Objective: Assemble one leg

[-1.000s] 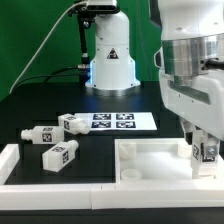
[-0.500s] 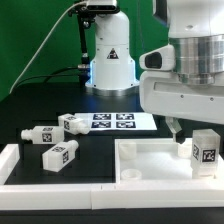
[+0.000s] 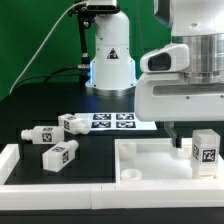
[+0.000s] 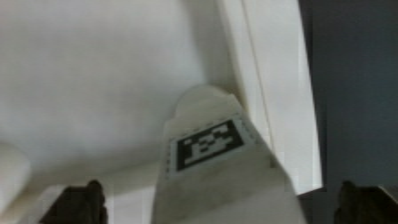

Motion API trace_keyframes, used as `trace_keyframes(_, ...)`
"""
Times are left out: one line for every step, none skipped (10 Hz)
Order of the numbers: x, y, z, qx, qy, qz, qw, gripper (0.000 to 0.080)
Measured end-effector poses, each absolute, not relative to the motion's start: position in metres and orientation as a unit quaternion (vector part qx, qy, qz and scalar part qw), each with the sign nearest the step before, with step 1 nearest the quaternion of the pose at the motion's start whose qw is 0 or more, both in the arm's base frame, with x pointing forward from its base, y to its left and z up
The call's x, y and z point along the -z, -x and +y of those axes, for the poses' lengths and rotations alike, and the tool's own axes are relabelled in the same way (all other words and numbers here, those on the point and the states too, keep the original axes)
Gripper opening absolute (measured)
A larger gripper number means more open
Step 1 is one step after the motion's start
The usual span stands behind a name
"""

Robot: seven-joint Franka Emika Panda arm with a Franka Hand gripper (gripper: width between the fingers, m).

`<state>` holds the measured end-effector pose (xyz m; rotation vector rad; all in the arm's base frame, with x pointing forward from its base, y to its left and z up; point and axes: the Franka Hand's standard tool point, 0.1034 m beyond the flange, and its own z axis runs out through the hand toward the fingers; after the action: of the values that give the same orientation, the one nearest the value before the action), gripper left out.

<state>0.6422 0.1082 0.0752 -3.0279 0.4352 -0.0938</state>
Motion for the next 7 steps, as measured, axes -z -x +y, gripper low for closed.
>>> trace_keyframes(-0.0751, -0.6422, 0.1079, 0.031, 0.989, 0.141, 0.040, 0.0649)
trace_keyframes(-0.0751, -0.6422, 0.1086, 0.029, 0.984, 0.170, 0.043, 0.0523)
trace_keyframes(-0.0750, -0.6421, 0.1090, 0.028, 0.978, 0.203, 0.044, 0.0523)
trace_keyframes(-0.0749, -0.6421, 0.1083, 0.026, 0.971, 0.235, 0.045, 0.0324)
trace_keyframes(-0.0747, -0.6420, 0.1079, 0.024, 0.961, 0.272, 0.046, 0.0285)
trace_keyframes(-0.0743, -0.6420, 0.1075, 0.022, 0.951, 0.305, 0.047, 0.0285)
trace_keyframes(-0.0741, -0.6419, 0.1067, 0.020, 0.933, 0.357, 0.047, 0.0285)
